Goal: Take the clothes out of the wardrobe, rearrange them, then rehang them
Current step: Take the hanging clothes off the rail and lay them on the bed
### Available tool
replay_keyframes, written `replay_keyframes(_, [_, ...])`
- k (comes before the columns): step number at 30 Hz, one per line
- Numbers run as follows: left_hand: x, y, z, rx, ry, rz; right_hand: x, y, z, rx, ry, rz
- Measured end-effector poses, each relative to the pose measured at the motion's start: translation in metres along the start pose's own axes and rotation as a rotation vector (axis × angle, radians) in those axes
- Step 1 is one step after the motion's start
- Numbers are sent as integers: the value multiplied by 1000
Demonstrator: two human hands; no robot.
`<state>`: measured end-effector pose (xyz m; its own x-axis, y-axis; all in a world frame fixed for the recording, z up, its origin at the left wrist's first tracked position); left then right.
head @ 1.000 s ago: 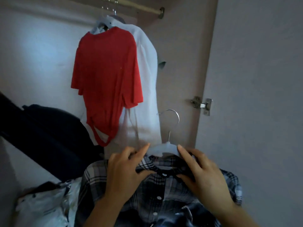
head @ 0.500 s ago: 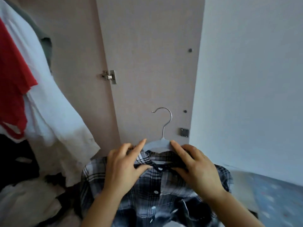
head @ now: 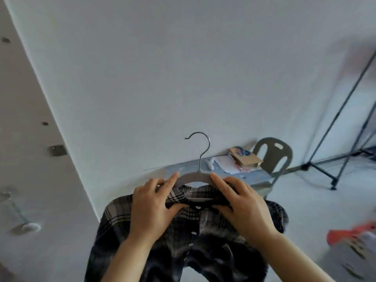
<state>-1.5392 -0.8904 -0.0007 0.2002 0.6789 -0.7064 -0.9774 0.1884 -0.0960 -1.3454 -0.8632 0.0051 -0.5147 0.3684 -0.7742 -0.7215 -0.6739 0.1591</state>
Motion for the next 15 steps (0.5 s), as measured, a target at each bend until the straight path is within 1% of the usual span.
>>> replay_keyframes(4, [42, -112, 30, 139, 22, -95, -66, -82, -63, 170, -44, -114])
replay_keyframes(7, [72, -207, 45, 273, -2, -162, -119, -143, -118, 292, -85, -171])
replay_keyframes(15, [135, -463, 66, 513, -30, -410, -261, -286, -270, 524, -164, -341])
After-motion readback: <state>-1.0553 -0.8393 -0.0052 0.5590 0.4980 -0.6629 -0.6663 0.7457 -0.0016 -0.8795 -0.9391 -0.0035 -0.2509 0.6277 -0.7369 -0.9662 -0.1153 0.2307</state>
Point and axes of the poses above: each hand's wrist, its own z-axis towards the middle knuckle, its own x-axis out of the palm, y = z × x, the point moved 6 cm from there along z, towards the middle knuckle, and after that the axes turned 10 degrees about z, right-handed, at the moved point
